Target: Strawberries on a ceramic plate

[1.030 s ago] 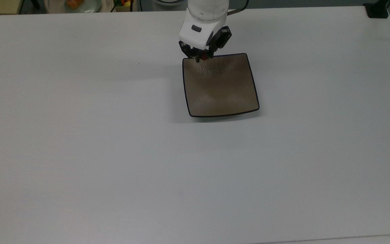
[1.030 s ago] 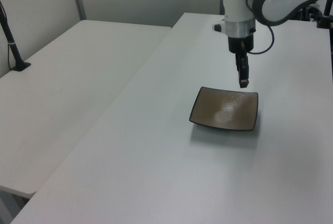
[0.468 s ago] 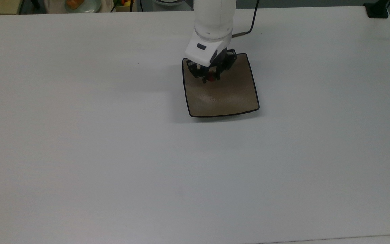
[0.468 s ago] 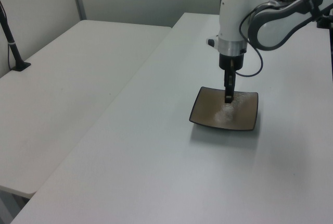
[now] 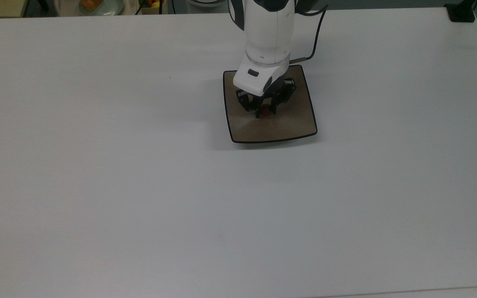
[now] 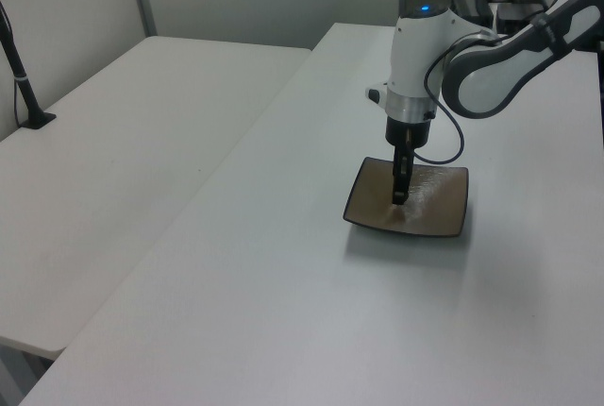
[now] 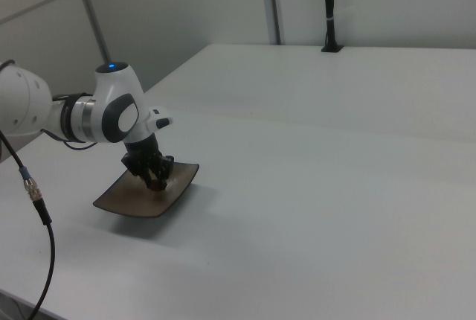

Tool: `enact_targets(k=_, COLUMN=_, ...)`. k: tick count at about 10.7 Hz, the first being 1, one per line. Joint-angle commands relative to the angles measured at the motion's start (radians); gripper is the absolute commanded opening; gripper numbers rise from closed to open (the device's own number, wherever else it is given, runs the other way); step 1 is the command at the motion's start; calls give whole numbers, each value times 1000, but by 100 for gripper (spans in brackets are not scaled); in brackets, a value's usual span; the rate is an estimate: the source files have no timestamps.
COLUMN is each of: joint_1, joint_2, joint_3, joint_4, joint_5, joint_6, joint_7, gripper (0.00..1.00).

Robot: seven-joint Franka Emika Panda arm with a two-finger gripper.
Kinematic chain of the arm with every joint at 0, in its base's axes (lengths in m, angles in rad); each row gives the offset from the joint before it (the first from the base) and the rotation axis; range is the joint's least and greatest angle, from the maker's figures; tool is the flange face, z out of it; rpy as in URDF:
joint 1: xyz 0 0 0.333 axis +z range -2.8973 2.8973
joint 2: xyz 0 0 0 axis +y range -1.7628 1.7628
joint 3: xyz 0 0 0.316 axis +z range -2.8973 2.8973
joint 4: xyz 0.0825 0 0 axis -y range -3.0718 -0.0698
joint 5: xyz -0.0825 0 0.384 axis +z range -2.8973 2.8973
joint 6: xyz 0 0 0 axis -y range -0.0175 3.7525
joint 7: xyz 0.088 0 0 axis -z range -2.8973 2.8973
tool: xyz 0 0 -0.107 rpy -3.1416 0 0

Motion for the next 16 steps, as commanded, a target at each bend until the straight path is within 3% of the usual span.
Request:
enact_targets(k=1, joint_1=11, joint_2=-2, joint_3=-3, joint_4=-7, joint_5=18, joint_6=24, joint_7=34, gripper=75)
enact_targets(k=2, joint_1=11, joint_2=-5, joint_3=-3, joint_4=-6, joint_5=18, joint_6=21, joint_7=34, gripper=100)
enact_targets(k=5, joint_1=13, joint_2=-25, joint_3=-3, joint_4=7, joint_5=18, joint_6=13, joint_7=34, gripper=100)
enact_targets(k=8, joint_1=4, joint_2=-110, joint_3=-3, joint_4=25, joint_5=17, joint_6=-10, joint_7=34, gripper=100)
enact_targets(k=13, joint_1=-74, joint_2=-270, joint_3=-17, joint_4=97, joint_5=7, joint_6=-324, joint_7=34, gripper=100)
enact_targets(k=16, joint_1=-137, joint_2=-315, joint_3=-19, joint_4=155, joint_5=7, joint_6=-505, joint_7=36, gripper=100)
